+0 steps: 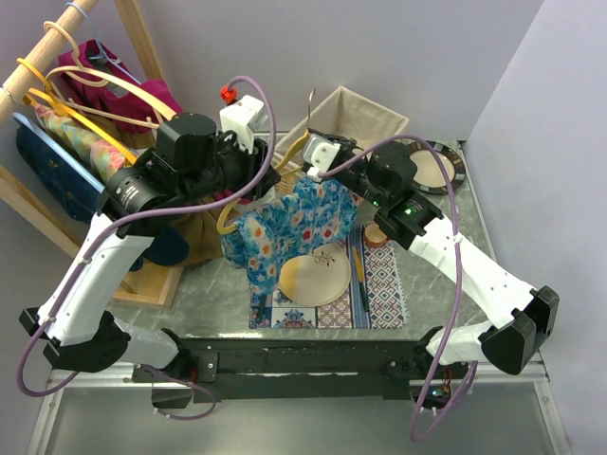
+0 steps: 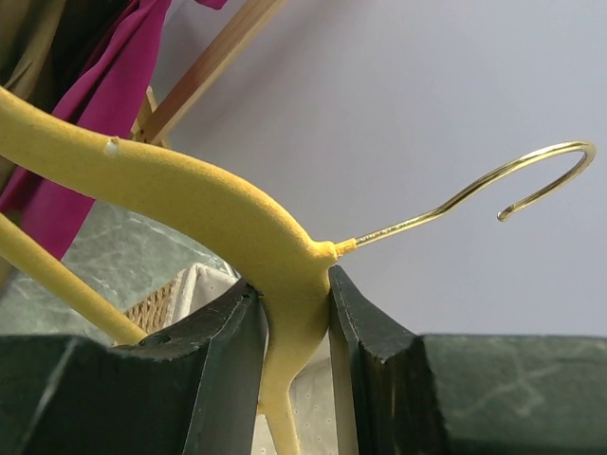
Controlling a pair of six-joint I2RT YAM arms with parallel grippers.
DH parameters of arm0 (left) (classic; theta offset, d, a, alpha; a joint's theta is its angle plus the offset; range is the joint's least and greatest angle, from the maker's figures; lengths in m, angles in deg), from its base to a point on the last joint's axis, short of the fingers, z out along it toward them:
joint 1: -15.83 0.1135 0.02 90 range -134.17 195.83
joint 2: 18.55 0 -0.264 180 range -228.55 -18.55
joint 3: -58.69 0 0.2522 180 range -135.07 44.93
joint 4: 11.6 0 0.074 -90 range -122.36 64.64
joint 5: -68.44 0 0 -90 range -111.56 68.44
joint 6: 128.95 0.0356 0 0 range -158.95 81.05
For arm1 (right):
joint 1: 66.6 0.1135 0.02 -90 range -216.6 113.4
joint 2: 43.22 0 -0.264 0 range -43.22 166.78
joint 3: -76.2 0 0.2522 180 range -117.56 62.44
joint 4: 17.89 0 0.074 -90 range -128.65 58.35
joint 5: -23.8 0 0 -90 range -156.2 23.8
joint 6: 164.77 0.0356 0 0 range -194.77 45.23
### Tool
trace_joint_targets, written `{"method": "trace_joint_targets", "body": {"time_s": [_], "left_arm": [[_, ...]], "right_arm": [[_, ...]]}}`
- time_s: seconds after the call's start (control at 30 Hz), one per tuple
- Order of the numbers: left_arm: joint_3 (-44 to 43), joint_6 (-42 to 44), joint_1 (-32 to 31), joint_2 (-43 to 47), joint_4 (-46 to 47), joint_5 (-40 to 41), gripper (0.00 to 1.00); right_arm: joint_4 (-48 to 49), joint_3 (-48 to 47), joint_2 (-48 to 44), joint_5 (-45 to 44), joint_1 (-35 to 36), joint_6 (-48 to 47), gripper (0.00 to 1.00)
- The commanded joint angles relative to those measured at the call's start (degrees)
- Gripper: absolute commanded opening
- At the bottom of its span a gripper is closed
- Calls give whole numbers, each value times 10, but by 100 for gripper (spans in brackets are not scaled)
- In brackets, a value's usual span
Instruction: Remove the skirt from the hanger
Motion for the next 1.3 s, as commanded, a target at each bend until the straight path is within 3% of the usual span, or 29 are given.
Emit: {"method": "trace_joint_targets", "body": {"time_s": [0.0,0.03,0.1,0.13,0.2,0.23,0.3,0.33,0.43,0.57,0.7,0.9,1.03,1.1,1.27], "left_arm": [[5,13,-1,13,10,11,33],[7,15,-1,15,14,11,19],[15,18,-1,17,18,31,6],[19,18,-1,20,26,33,1],[35,19,-1,23,35,31,1],[40,20,-1,27,39,32,1],[58,17,-1,32,60,38,1],[64,14,-1,40,71,47,1],[90,5,-1,62,116,63,1],[134,4,0,91,194,82,1],[149,3,-1,107,253,128,1],[170,-3,-1,125,319,153,1],[220,-15,-1,151,383,149,1],[281,-24,-1,175,443,155,1],[327,-32,-1,194,478,172,1]], "right_arm": [[33,-32,-26,-8,3,1,0],[33,-32,-26,-7,4,3,0],[36,-31,-26,-8,4,5,0],[39,-30,-27,-10,5,10,0],[47,-27,-27,-18,6,27,4],[49,-26,-30,-19,5,35,16],[63,-16,-36,-20,5,77,32],[67,-9,-46,-21,6,92,47],[66,20,-77,-21,6,171,69],[75,82,-132,-3,6,306,87],[68,127,-176,20,6,511,91],[-25,85,-149,68,18,716,91],[-58,62,-107,73,45,740,91],[-34,74,-103,71,58,734,91],[-5,64,-63,66,94,716,91]]}}
